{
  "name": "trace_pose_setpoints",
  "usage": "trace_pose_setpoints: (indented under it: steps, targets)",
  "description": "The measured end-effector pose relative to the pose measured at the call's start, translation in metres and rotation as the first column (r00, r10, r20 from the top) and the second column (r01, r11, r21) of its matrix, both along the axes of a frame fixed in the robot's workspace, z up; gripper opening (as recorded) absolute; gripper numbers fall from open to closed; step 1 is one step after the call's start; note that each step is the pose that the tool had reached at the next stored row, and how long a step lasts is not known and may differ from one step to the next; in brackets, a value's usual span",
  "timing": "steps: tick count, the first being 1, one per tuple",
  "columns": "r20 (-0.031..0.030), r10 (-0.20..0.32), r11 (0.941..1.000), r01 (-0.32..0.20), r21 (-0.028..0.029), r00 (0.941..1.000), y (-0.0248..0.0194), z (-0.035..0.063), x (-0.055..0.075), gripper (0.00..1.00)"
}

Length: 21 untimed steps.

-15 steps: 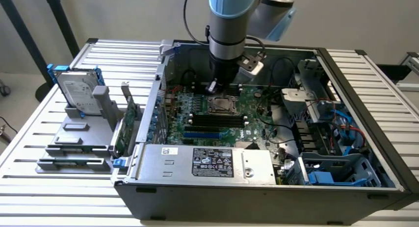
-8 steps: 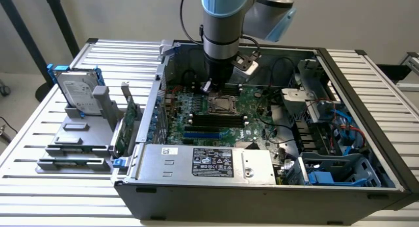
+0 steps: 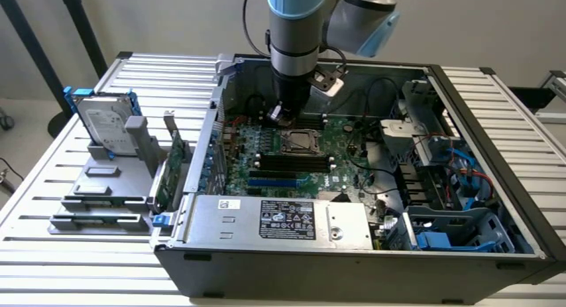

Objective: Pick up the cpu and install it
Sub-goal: 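Close the cpu cover, then install the first cpu locking lever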

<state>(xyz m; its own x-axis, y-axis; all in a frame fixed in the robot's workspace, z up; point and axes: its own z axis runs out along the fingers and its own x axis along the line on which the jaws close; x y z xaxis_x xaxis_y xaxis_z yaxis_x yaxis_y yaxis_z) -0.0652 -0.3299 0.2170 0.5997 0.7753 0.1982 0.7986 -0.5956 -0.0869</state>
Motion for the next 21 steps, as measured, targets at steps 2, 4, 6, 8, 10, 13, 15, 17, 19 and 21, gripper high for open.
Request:
trace_pose_setpoints:
  steps: [2, 4, 6, 8, 10, 13, 15, 17, 19, 21]
  targets:
    - [0.0000, 0.000, 1.0000, 0.000, 0.0006, 1.0000, 0.0032, 0.0003, -0.0008, 0.11]
    - [0.0000, 0.000, 1.0000, 0.000, 0.0016, 1.0000, 0.0038, 0.0007, -0.0012, 0.11]
    - [0.0000, 0.000, 1.0000, 0.000, 0.0018, 1.0000, 0.0038, 0.0006, -0.0011, 0.11]
    - [0.0000, 0.000, 1.0000, 0.000, 0.0018, 1.0000, 0.0039, 0.0007, -0.0011, 0.11]
    - [0.0000, 0.000, 1.0000, 0.000, 0.0018, 1.0000, 0.0039, 0.0007, -0.0011, 0.11]
    - [0.0000, 0.000, 1.0000, 0.000, 0.0017, 1.0000, 0.0038, 0.0008, -0.0012, 0.11]
    - [0.0000, 0.000, 1.0000, 0.000, 0.0018, 1.0000, 0.0039, 0.0007, -0.0012, 0.11]
    - [0.0000, 0.000, 1.0000, 0.000, 0.0018, 1.0000, 0.0038, 0.0008, -0.0012, 0.11]
    - [0.0000, 0.000, 1.0000, 0.000, 0.0018, 1.0000, 0.0039, 0.0008, -0.0012, 0.11]
    - [-0.0001, 0.000, 1.0000, 0.000, 0.0017, 1.0000, 0.0037, 0.0008, -0.0012, 0.11]
